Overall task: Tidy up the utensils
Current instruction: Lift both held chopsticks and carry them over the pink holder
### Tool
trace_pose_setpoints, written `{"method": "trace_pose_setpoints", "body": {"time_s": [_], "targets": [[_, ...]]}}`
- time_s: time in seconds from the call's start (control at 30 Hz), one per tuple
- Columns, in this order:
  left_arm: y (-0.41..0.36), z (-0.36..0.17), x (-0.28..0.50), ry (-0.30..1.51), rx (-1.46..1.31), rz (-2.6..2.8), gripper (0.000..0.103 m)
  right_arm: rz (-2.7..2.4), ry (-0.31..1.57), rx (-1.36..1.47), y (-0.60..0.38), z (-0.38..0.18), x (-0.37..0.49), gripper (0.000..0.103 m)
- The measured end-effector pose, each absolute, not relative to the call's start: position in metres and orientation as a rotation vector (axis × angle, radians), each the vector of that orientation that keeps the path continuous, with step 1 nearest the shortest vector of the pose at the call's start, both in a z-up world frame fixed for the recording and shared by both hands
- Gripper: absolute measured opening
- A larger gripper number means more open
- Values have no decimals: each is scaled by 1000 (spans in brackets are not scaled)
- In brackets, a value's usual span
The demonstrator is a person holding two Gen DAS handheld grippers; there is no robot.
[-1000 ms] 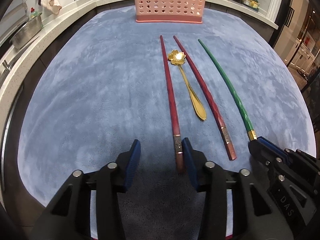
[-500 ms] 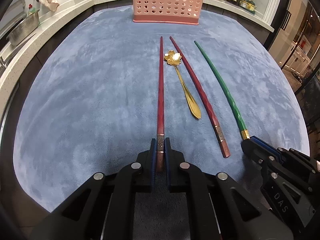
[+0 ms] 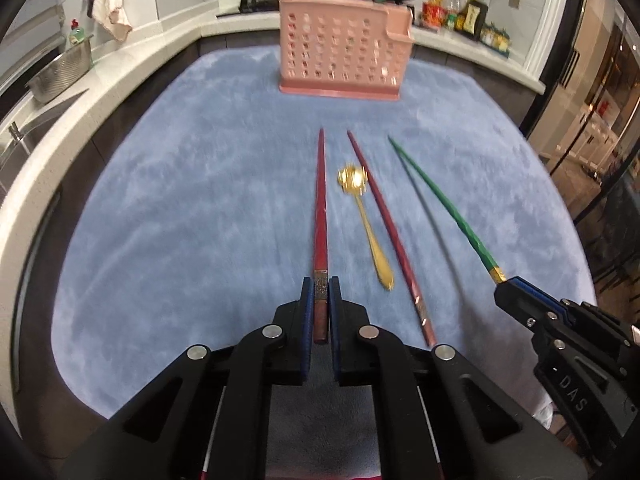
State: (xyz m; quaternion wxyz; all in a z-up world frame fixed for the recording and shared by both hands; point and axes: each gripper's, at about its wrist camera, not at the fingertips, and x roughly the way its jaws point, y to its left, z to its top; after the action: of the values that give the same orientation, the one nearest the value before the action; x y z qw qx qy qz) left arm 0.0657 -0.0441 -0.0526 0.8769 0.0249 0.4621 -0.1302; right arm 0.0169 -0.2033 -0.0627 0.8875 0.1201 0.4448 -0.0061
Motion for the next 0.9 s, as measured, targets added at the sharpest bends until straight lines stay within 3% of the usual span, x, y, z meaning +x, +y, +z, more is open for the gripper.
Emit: {"method": "trace_pose_setpoints", "body": {"time_s": [0.9], "targets": [[-31, 146, 199, 645, -35, -274, 7, 45, 571, 314, -258, 133, 138, 7]]}}
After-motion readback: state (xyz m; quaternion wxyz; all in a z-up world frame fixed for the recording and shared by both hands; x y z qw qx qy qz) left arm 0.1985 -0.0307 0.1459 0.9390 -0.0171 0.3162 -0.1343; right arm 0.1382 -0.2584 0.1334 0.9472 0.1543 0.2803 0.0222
